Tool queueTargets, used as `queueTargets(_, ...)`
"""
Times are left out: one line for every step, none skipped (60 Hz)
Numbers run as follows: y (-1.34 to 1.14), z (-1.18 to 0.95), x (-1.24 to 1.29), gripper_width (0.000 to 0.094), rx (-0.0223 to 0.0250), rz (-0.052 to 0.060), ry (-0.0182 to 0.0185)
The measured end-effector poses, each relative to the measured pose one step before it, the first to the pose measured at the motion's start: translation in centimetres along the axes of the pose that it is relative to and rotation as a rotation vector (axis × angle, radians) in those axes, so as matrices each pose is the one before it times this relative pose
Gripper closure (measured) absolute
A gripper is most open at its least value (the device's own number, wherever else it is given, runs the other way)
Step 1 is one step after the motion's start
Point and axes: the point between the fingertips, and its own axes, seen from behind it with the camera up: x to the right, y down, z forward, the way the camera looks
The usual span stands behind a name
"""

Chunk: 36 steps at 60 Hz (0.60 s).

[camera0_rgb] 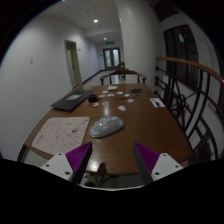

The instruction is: Arrange mouse

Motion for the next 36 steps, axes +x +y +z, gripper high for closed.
queueTargets(0.046,0.167,-0.273,0.0097,-0.00486,-0.003,-0.00785)
queueTargets(0.088,0.078,-0.149,0.0095,-0.0037,-0.0023,-0.00781)
queueTargets(0.086,0.029,-0.156,0.0097,-0.00409,-0.0026,-0.00818)
queueTargets(0.12,0.134,-0.129,0.0095,-0.00502,-0.0016,-0.00719)
queueTargets(0.18,0.04,-0.073,0.0095,-0.00584,-0.0005,-0.00598)
queueTargets(0.161,0.042,-0.077,0.0093,-0.00503,0.0007,-0.00575)
queueTargets(0.831,-0.504,0.277,0.0091,-0.00201,0.002,-0.00811)
queueTargets(0.201,2.163,-0.464,0.0096,0.00096,0.0003,-0.00178)
queueTargets(0.207,0.078,0.01,0.0097,-0.00457,0.0013,-0.00452)
queueTargets(0.255,0.063,0.149,0.0096,-0.0074,0.0019,-0.00293)
queueTargets(0.249,-0.002,0.146,0.0097,-0.00864,0.0007,-0.00175)
queueTargets(0.234,-0.029,0.192,0.0092,-0.0085,-0.0009,-0.00055)
queueTargets(-0.283,-0.09,0.303,0.0089,0.01078,-0.0082,0.00446)
queueTargets(-0.499,-0.013,0.418,0.0091,0.00884,-0.0085,0.00284)
queueTargets(-0.579,0.714,1.331,0.0092,0.00602,-0.0074,0.00503)
queueTargets(-0.006,-0.052,0.277,0.0098,-0.0012,-0.0043,0.00333)
queueTargets(0.042,0.052,0.227,0.0093,-0.00528,-0.0011,0.0004)
queueTargets(0.016,0.002,0.235,0.0093,-0.00519,-0.0004,0.00078)
queueTargets(-0.301,0.003,0.24,0.0093,0.00429,-0.0027,0.00094)
queueTargets(-0.162,0.022,0.222,0.0095,-0.00189,-0.0014,-0.00076)
queueTargets(-0.055,0.058,0.223,0.0094,-0.00652,0.0023,-0.00056)
queueTargets(-0.346,0.066,0.422,0.0091,-0.00031,0.0015,0.00858)
queueTargets(-0.232,0.1,0.452,0.0095,-0.00275,0.0013,0.00592)
queueTargets(-0.07,0.101,0.414,0.0093,-0.0078,0.004,0.00567)
queueTargets(-0.304,0.227,0.422,0.0096,-0.00268,0.0024,0.00537)
queueTargets(-0.255,0.19,0.386,0.0095,-0.00214,0.0017,0.00244)
queueTargets(-0.236,0.232,0.366,0.0097,-0.00363,0.002,0.00125)
queueTargets(0.294,-2.779,-0.429,0.0096,-0.00559,0.0049,-0.01366)
queueTargets(-0.982,2.006,0.67,0.0098,0.0024,-0.0014,0.01408)
queueTargets(-0.312,0.117,0.202,0.0101,-0.00171,0.0044,0.00294)
queueTargets(-0.325,0.105,0.185,0.0101,-0.00208,0.0023,0.00411)
queueTargets(-0.12,0.012,0.291,0.0107,-0.00329,0.0005,0.00466)
queueTargets(-0.178,0.114,0.305,0.0111,-0.00249,-0.001,0.00763)
queueTargets(-0.158,0.101,0.312,0.0125,-0.00257,-0.003,0.00801)
queueTargets(-0.151,0.054,0.489,0.0135,-0.00189,-0.0016,0.01167)
queueTargets(-0.106,0.014,0.614,0.0208,-0.00054,-0.0017,0.01658)
